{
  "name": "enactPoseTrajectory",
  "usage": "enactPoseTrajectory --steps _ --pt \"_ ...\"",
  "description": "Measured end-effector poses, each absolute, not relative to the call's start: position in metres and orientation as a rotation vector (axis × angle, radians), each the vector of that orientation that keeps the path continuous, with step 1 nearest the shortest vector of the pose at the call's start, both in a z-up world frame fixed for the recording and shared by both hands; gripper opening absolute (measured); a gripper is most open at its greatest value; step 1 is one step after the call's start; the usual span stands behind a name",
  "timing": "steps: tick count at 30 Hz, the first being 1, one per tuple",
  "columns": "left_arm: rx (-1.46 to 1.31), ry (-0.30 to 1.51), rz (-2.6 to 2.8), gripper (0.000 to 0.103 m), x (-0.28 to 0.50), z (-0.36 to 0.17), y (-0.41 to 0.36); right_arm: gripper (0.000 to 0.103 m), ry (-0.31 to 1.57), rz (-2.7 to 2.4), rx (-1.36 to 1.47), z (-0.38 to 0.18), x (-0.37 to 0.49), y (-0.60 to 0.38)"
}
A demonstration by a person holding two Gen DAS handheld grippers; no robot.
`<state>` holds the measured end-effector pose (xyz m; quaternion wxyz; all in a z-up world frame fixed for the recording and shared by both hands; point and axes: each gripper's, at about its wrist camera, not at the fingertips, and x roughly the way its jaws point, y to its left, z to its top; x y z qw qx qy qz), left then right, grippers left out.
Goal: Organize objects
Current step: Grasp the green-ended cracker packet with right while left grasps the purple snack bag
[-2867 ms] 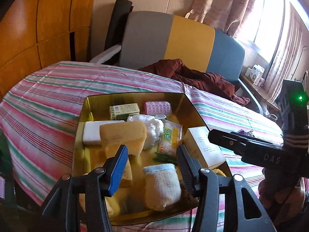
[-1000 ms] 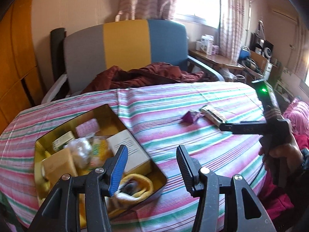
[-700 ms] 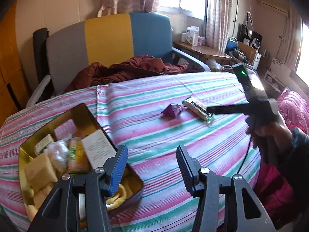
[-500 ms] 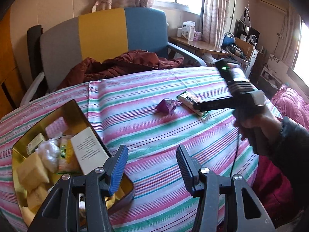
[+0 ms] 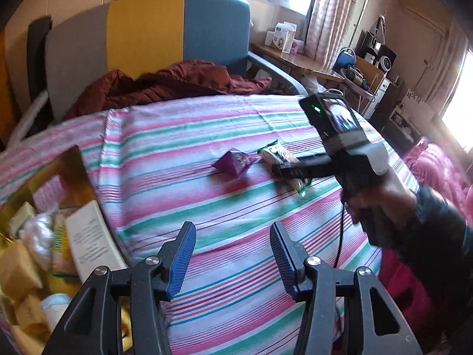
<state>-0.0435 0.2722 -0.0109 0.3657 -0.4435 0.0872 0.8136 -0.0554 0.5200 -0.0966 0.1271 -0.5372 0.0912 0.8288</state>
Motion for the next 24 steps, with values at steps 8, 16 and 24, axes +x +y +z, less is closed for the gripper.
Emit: enactPoseTrajectory --steps 8,16,24 --pt "-1.302 0.063 2.026 0.053 -0.077 -0.024 0.306 0.047 0.276 2.400 -1.608 -0.096 -0.003 0.517" --pt "-1.324 0.274 2.058 0.052 -0.105 -0.037 0.357 0.050 0.302 2.425 -1.589 -0.096 0.006 0.521" --pt "-1.481 0.077 1.973 0.053 -0.144 -0.060 0.369 0.054 0.317 2.441 -1.596 -0.095 0.007 0.527"
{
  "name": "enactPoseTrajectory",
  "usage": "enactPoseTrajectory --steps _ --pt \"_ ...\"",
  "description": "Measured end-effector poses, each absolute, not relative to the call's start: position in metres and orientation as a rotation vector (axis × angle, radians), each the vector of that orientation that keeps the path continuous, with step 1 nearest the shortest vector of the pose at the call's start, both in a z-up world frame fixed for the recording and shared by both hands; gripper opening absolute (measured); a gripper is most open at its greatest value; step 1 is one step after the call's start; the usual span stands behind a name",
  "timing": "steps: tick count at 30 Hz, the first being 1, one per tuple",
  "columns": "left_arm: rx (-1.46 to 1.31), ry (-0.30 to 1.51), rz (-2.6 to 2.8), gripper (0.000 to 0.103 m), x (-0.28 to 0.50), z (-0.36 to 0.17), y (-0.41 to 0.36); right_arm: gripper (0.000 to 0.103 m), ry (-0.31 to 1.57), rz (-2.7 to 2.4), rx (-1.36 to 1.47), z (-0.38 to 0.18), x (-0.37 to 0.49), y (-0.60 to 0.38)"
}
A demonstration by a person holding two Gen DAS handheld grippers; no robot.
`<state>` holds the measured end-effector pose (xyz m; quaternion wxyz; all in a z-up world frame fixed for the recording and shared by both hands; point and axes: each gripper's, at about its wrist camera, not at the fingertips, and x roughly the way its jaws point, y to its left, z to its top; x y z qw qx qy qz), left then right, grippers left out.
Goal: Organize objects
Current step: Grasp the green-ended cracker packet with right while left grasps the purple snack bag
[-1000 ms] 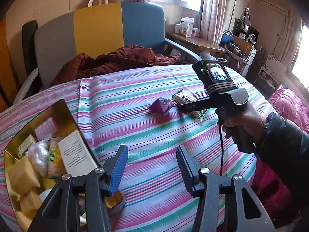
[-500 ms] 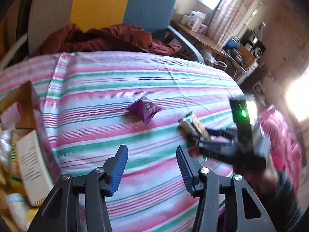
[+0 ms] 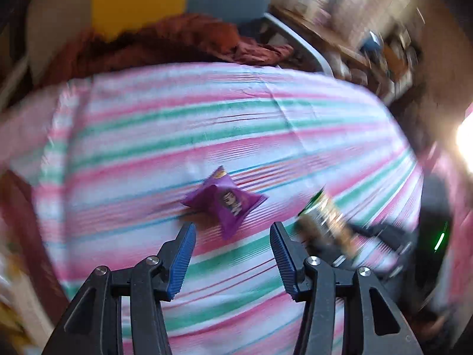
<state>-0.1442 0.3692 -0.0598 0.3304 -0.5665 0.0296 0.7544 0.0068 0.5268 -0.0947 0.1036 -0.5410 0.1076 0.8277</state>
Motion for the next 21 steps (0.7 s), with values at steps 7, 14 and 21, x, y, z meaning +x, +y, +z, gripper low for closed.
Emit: enactPoseTrajectory --steps 7,14,21 --pt "-1.665 -0.211 1.955 0.054 -0.174 -0.078 0.367 0.065 0.301 2.455 -1.601 -0.095 0.007 0.522" --pt "-1.692 -0.106 1.984 0.054 -0.176 -0.090 0.396 0.065 0.295 2.454 -1.604 -0.096 0.005 0.520" --pt "-1.649 0.032 2.003 0.050 -0.173 -0.100 0.404 0.065 0.288 2.453 -1.609 -0.097 0.001 0.515"
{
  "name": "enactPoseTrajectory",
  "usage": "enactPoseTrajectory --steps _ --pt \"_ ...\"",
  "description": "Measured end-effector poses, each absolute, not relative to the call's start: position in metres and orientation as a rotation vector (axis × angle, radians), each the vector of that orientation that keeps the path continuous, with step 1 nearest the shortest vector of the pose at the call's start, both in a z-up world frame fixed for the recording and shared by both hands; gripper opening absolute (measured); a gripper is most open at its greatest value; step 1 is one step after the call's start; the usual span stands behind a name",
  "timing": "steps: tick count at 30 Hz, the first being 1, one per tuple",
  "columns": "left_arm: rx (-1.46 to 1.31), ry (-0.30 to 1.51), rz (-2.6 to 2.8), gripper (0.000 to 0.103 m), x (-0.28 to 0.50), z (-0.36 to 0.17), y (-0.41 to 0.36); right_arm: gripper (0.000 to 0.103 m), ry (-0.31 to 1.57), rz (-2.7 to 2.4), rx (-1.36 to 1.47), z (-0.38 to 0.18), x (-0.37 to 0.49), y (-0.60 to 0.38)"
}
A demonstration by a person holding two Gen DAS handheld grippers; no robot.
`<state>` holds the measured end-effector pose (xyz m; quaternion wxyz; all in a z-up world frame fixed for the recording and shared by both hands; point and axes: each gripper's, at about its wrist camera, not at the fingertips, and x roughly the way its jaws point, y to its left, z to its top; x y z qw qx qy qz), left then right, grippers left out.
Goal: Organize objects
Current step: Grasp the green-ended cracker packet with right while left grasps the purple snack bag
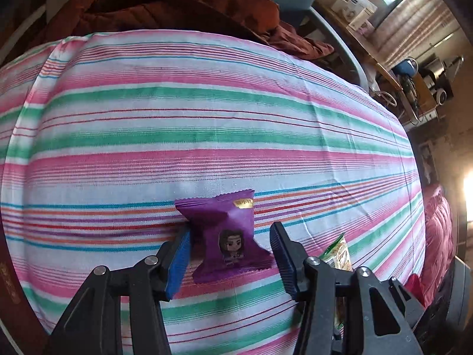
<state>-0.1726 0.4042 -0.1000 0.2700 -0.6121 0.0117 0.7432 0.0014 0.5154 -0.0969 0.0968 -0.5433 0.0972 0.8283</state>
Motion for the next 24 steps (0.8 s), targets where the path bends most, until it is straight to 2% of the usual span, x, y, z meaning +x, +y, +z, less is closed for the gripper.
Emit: enactPoseTrajectory --steps 1,4,6,7,8,15,24 --pt "-1.638 0.044 2.007 0.044 -0.172 -0.100 0.403 0.065 0.285 2.452 -1.610 -0.096 0.003 0.515" --pt "-1.566 0.114 2.008 0.039 -0.164 -0.100 0.397 0.062 0.273 2.450 -1.614 -0.095 0.004 0.515" --pt "-1.522 0.174 2.022 0.039 -0.156 -0.099 0.395 0.057 0.265 2.447 -1.611 -0.094 0.005 0.514" --pt "-1.502 0.198 2.034 0.038 -0.151 -0.098 0.393 0.049 0.264 2.446 -1.608 -0.093 0.005 0.515" --pt "-1.479 0.222 2.046 0.038 -0.145 -0.097 0.390 0.046 0.262 2.445 -1.602 -0.092 0.005 0.515" --pt "-1.354 0.319 2.107 0.038 -0.113 -0.085 0.372 0.046 0.255 2.444 -1.598 -0.089 0.005 0.515" --pt "-1.187 0.302 2.213 0.038 -0.080 -0.044 0.335 0.046 0.291 2.509 -1.580 -0.089 -0.001 0.504"
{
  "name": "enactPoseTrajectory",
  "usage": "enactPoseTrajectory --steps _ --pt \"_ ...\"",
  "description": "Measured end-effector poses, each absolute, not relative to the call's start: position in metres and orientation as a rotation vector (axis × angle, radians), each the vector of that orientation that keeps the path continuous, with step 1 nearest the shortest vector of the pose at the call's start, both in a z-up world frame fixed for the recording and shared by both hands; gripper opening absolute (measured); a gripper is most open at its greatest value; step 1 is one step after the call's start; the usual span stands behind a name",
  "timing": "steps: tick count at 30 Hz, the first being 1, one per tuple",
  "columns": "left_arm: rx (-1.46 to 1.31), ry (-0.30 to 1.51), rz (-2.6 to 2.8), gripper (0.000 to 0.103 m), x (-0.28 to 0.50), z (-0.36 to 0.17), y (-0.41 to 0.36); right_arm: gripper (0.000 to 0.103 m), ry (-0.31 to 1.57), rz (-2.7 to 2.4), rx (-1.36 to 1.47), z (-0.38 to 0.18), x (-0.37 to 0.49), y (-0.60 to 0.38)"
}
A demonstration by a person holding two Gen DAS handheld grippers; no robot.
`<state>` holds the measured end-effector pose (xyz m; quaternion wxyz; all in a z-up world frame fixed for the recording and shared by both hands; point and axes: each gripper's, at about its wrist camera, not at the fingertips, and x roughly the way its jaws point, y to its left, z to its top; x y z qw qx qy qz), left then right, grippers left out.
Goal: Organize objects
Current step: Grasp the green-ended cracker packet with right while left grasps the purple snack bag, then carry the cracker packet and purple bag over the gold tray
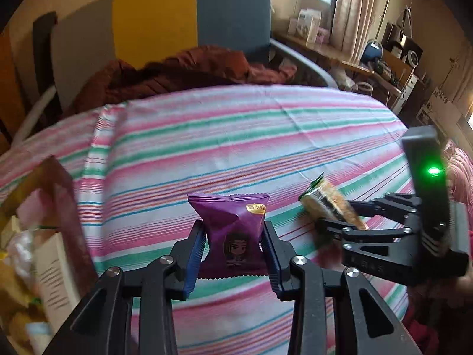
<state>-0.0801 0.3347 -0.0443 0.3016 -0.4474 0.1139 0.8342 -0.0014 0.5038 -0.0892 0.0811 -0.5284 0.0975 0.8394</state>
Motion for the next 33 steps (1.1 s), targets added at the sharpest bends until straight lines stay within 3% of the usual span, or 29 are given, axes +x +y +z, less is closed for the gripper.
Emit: enactPoseTrajectory --steps 18,33 --pt "-0.983 0.246 2.371 0.038 -0.037 0.018 0.249 0.046 0.276 2.594 -1.596 -0.095 -0.014 0.457" --pt "-0.995 0.164 2.440 0.038 -0.033 0.017 0.191 0.046 0.460 2.606 -1.580 -0.086 -0.018 0.423"
